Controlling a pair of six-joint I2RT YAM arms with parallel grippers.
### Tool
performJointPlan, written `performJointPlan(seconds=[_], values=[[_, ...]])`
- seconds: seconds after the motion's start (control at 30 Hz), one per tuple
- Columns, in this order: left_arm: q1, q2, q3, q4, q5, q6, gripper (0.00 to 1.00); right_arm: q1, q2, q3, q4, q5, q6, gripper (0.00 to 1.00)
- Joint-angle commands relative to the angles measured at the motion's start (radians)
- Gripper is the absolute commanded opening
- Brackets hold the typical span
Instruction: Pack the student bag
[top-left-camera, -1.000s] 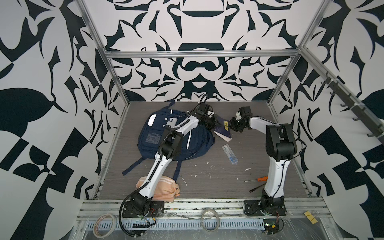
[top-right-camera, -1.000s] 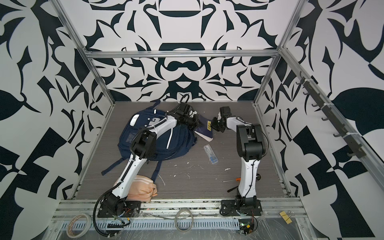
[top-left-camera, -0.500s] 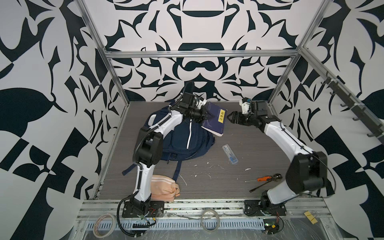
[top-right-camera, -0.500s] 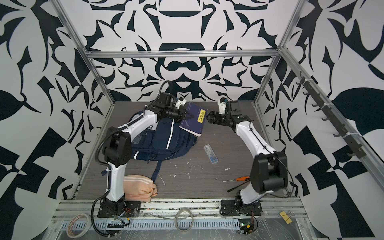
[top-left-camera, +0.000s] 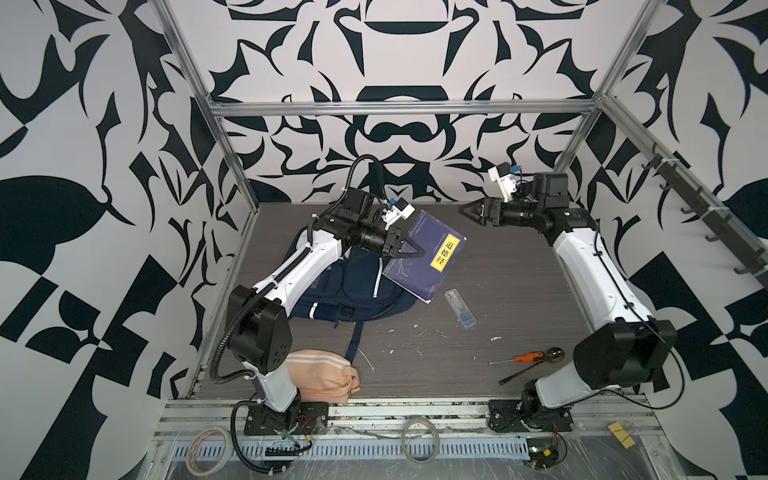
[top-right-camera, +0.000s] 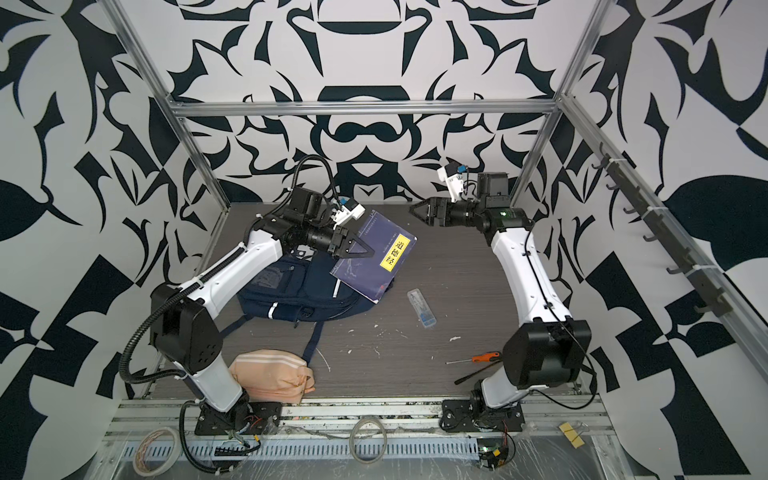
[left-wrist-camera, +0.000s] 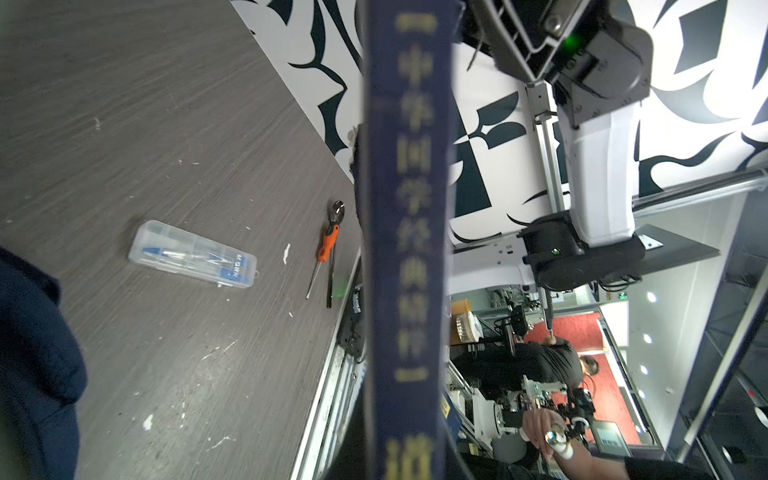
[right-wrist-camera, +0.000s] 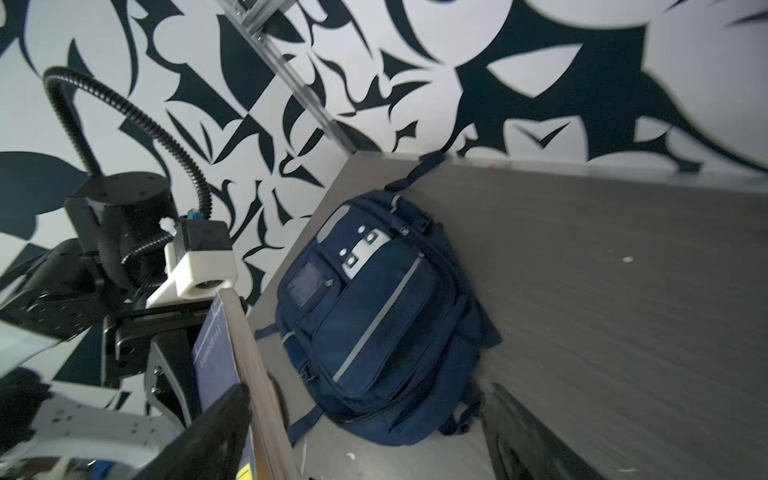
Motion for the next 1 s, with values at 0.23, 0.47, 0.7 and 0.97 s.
performJointPlan(seconds=[0.23,0.47,0.7,0.97], values=[[-0.030,-0.028,-0.071,0.024,0.116,0.017,0.00,0.075,-0.005,-0.107,0.125,-0.368,0.149,0.88],[-0.036,-0.016,-0.055,0.021,0.121,0.007,0.00,0.110,0.049,-0.097,-0.059,-0.332,0.001,0.89],[-0.036,-0.021,-0.064,0.018,0.116,0.005,0.00,0.142,0.033,-0.096,-0.112,-0.358,-0.065,0.80],[-0.047,-0.016,-0.061,-0.027,0.079,0.028,0.00,0.143,-0.028,-0.145,-0.107,-0.366,-0.079,0.37]])
